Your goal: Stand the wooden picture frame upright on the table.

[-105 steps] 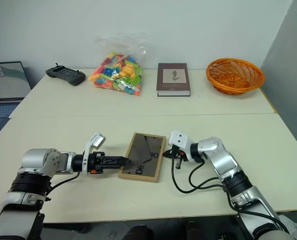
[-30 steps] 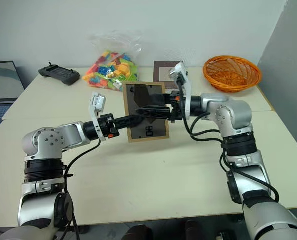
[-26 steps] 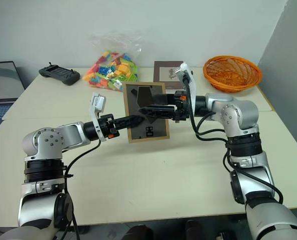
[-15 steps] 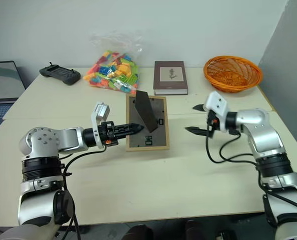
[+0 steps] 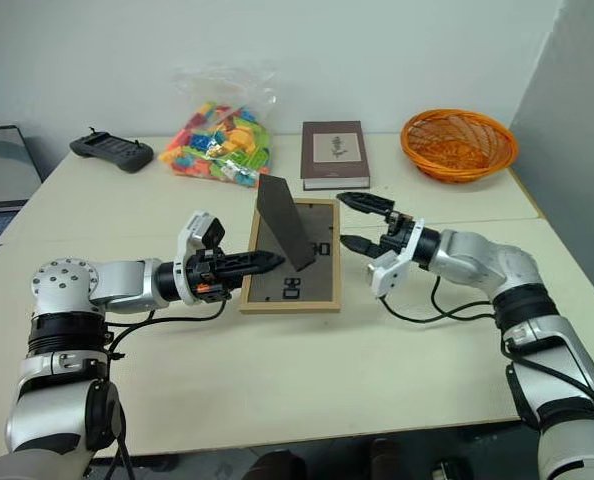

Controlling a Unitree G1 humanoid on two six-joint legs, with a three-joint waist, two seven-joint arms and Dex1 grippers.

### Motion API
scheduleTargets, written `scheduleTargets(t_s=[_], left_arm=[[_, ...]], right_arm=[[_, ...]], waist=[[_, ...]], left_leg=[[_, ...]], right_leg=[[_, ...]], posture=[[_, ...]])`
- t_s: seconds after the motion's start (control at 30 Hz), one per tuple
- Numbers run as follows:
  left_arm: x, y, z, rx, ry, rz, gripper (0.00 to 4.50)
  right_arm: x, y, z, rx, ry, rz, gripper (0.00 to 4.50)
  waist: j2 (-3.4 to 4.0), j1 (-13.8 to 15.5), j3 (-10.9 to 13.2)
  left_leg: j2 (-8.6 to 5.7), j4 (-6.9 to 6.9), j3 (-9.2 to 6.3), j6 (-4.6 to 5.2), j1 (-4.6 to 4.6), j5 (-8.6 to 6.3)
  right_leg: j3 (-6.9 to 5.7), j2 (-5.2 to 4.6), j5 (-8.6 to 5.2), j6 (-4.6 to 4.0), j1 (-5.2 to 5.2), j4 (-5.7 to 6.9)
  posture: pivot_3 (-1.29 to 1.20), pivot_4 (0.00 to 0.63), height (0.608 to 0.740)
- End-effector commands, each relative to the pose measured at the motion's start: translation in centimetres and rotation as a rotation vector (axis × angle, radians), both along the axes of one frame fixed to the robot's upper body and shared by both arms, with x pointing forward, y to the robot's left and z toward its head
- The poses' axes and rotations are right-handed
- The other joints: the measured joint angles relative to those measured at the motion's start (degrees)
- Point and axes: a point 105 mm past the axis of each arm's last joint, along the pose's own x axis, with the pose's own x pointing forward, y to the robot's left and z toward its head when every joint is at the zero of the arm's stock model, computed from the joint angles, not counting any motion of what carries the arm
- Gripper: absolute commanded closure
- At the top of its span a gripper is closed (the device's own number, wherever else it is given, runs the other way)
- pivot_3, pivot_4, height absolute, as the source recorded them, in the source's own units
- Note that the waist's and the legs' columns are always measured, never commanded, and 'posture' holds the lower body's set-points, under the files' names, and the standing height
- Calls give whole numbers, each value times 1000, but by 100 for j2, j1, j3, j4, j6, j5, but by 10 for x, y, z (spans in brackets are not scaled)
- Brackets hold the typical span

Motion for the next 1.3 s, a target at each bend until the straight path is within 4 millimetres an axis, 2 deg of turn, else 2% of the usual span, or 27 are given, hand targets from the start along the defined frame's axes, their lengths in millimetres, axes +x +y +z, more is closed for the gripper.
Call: scheduleTargets(t_s=[0.03, 0.13, 0.23, 0.53, 0.57, 0.63, 0.73, 0.83, 0.97, 1.07, 1.17, 1.23, 1.3], left_arm=[[-10, -6, 16, -40, -63, -27, 3213], [-13, -7, 12, -35, -50, -16, 3213], [-14, -9, 10, -38, -47, -9, 3213], [-16, -14, 0, -11, -40, 9, 3213], [-17, -15, -2, 4, -47, 21, 3213], [-16, -16, -4, 33, -56, 54, 2514], [-15, -11, -3, 54, -91, 95, 1943], [-8, 8, -1, 129, -154, 191, 1374], [5, 42, 27, 173, -319, 401, 634], [-3, 45, 42, 299, -493, 475, 79], [-13, 39, 30, 596, -694, 520, 0], [-15, 35, 21, 768, -834, 556, 0], [-19, 31, 13, 811, -902, 591, 0]], right_arm=[[-5, 11, 14, 32, -75, 75, 15], [-9, 14, 16, 43, -87, 117, 423], [-9, 16, 20, 47, -109, 128, 1227], [-15, 12, 19, 32, -132, 153, 3086], [-14, 11, 19, 32, -134, 149, 3161], [-13, 10, 20, 34, -138, 145, 3161], [-12, 8, 25, 52, -119, 144, 3175], [-11, 1, 26, 70, -35, 146, 3175], [6, -8, 21, 132, 176, 64, 3175], [25, -6, 21, 202, 387, -17, 3180], [45, 2, 19, 324, 793, -43, 3182], [48, 12, 9, 342, 1109, 0, 3183], [45, 22, 1, 335, 1331, 52, 3183]], waist=[[0, 3, 0], [-1, -5, -1], [-1, -10, -1], [-2, -8, -2], [-3, -9, -2], [-3, -10, -2], [-4, -9, -2], [-6, -11, -1], [-6, -23, -1], [-17, -73, 3], [-21, -113, 2], [-19, -113, 2], [-18, -71, 2]], left_leg=[[-1, 0, 2, 0, 0, 0], [0, -1, 8, 0, 4, 0], [0, -2, 10, 0, 7, 0], [-2, -2, 11, 1, 7, 0], [-3, -2, 13, 1, 9, 0], [0, -2, 13, 1, 10, 0], [1, -3, 16, 1, 11, 0], [1, -3, 18, 2, 9, 0], [2, -6, 19, 3, 11, -1], [10, -5, 20, 4, 12, -1], [15, -4, 18, 7, 7, -2], [16, -8, 14, 10, 8, -4], [16, -11, 11, 13, 8, -7]], right_leg=[[2, 0, 0, 0, 0, 0], [10, 1, 0, 0, 0, 3], [15, 3, 0, 0, 0, 6], [17, 6, 0, 0, 1, 6], [20, 6, 0, 0, 1, 8], [21, 9, 0, 0, 1, 7], [25, 9, 0, 0, 0, 9], [25, 9, 0, 0, 1, 8], [25, 10, 0, 0, 3, 4], [21, 12, 0, -1, 9, -6], [20, 11, 1, 0, 15, -21], [18, 11, 2, 0, 20, -27], [14, 11, 2, 0, 20, -28]], posture=[[0, 150, 740], [0, 150, 740], [0, 150, 740], [0, 150, 740], [0, 150, 740], [0, 150, 740], [0, 150, 740], [0, 150, 740], [0, 150, 740], [0, 150, 740], [0, 150, 740], [0, 150, 740], [0, 150, 740]])
